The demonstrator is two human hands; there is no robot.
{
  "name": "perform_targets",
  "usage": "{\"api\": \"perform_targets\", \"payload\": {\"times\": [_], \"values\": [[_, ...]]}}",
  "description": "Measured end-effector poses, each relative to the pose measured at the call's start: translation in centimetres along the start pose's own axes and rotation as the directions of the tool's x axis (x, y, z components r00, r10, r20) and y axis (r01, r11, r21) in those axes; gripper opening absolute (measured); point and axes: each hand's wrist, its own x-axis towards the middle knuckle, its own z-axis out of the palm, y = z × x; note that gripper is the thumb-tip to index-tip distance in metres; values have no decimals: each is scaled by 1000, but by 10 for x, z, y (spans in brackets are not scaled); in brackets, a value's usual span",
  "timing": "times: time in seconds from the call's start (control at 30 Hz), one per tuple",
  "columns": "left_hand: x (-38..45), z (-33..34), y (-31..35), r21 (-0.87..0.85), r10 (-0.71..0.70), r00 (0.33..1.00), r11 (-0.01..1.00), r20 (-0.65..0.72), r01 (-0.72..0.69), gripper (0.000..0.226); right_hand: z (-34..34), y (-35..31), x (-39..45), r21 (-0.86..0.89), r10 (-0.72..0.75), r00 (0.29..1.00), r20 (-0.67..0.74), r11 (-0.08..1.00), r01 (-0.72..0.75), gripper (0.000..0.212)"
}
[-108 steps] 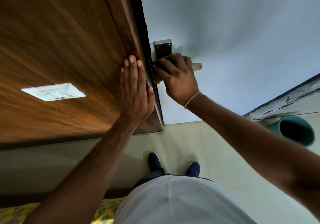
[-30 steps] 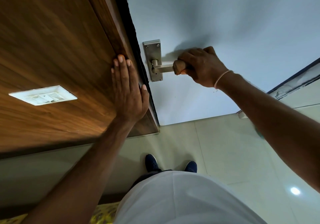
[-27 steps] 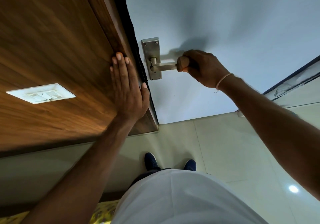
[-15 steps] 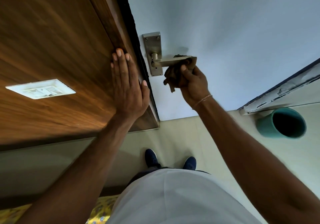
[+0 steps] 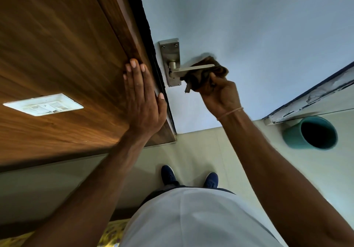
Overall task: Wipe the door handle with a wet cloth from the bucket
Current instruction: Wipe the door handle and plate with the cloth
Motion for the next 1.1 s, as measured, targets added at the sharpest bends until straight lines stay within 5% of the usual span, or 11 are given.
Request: {"api": "perform_targets", "payload": {"times": [0.53,0.83,1.1], "values": [[-1,-2,-6,18,33,999,999,5,-33,81,43,67,16,-54,82,995,-58,995,-85,58],[-1,-12,-8,-16,52,998,999,32,-52,71,58,76,2,203,287,958,-16,939,-278,36],[-2,-14,-8,-22,57,998,998,35,-56,74,51,65,-3,309,221,968,-118,935,-176,33]]}}
